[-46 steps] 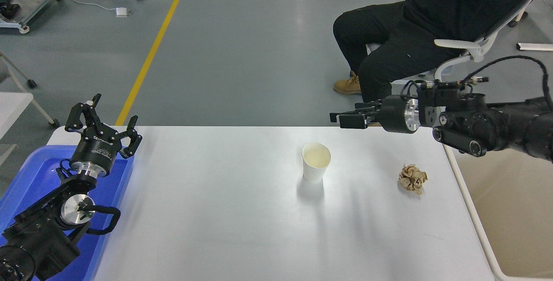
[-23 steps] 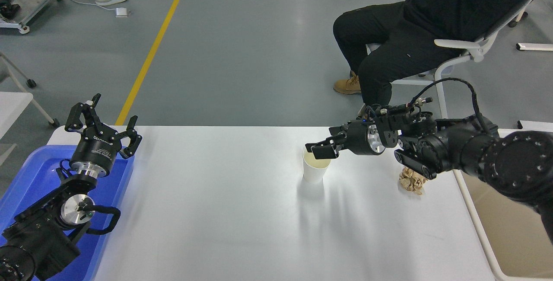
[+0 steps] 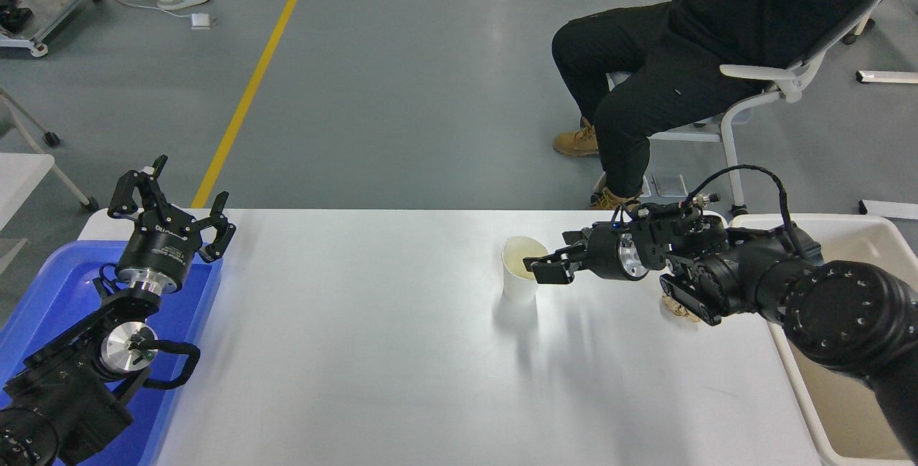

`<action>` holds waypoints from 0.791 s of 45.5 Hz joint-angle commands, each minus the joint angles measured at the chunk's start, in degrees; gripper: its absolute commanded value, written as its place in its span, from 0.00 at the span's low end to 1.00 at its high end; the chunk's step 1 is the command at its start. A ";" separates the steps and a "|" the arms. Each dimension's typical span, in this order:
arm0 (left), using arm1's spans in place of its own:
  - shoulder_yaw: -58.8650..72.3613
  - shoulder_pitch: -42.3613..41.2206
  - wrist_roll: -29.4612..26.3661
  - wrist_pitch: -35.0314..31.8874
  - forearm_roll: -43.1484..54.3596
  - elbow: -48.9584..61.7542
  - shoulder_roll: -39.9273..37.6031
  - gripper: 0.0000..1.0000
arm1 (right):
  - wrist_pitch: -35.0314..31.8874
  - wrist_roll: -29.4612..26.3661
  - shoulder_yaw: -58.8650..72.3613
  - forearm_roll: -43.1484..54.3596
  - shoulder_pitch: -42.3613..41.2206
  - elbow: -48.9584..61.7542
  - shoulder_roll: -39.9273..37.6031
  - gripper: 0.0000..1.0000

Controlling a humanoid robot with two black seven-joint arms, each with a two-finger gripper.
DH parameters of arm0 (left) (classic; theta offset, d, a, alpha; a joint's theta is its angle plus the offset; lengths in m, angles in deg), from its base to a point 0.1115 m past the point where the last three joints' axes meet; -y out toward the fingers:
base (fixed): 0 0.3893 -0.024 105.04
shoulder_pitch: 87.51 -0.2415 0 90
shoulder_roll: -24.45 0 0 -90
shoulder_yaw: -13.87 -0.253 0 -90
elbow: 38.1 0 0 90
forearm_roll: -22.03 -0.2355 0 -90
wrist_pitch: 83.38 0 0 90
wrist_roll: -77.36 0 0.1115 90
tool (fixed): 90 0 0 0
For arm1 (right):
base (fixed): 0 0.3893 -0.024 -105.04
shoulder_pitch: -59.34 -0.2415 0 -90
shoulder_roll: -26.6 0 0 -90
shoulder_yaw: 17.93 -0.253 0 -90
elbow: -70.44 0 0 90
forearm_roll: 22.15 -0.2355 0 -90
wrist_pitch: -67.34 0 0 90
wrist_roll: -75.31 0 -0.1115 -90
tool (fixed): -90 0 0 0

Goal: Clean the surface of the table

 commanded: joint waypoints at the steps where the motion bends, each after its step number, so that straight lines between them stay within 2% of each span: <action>1: 0.00 0.00 0.00 0.00 0.00 0.00 -0.05 1.00 | 0.08 -0.17 0.05 0.01 0.66 0.75 0.11 0.93; 25: 0.00 0.00 0.00 0.00 0.00 0.00 -0.05 1.00 | 0.08 -0.17 0.13 0.01 0.67 0.66 0.99 0.92; 36: 0.00 0.00 0.00 0.00 0.00 0.00 0.03 1.00 | 0.08 -0.17 0.31 0.88 0.84 0.66 0.99 0.85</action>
